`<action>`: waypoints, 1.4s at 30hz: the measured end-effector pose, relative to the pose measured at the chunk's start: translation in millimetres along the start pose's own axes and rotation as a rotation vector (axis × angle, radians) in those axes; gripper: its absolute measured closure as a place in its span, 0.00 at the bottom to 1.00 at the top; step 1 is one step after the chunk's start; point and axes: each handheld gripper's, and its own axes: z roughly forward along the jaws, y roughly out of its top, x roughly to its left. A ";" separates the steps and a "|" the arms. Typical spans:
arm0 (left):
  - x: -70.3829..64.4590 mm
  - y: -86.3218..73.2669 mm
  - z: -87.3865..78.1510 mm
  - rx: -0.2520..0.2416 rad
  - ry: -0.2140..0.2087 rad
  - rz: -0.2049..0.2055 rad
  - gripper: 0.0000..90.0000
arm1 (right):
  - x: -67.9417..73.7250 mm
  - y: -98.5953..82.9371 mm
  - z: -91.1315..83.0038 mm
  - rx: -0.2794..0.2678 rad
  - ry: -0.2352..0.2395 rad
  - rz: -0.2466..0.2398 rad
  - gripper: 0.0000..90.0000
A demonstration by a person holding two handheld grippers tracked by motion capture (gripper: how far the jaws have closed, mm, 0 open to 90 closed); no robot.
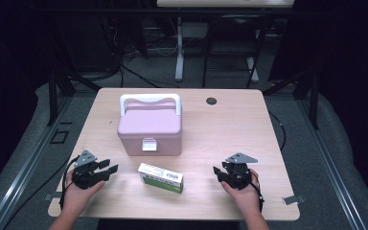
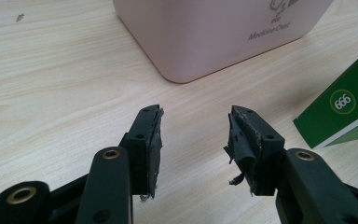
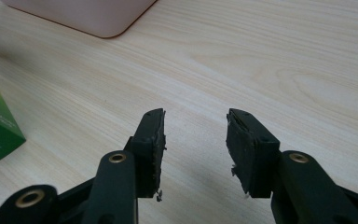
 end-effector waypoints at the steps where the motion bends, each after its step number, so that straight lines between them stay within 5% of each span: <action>1: -0.2 0.6 0.7 -0.001 -0.003 0.002 0.60 | -0.9 -0.4 0.2 -0.003 -0.002 -0.003 0.63; 13: -4.6 0.3 -2.8 -0.006 -0.019 0.035 0.59 | 1.5 1.7 -4.4 -0.004 0.018 -0.002 0.63; 23: -10.8 -0.9 -4.3 -0.013 -0.019 0.054 0.59 | 20.0 19.0 -21.5 0.008 0.051 -0.036 0.64; 32: -8.3 -0.7 -4.9 -0.011 -0.020 0.049 0.59 | 41.0 52.4 -35.7 0.070 0.101 -0.199 0.64; 42: -9.5 -1.0 -4.2 -0.012 -0.022 0.050 0.59 | 72.1 83.9 -27.3 0.158 0.210 -0.341 0.64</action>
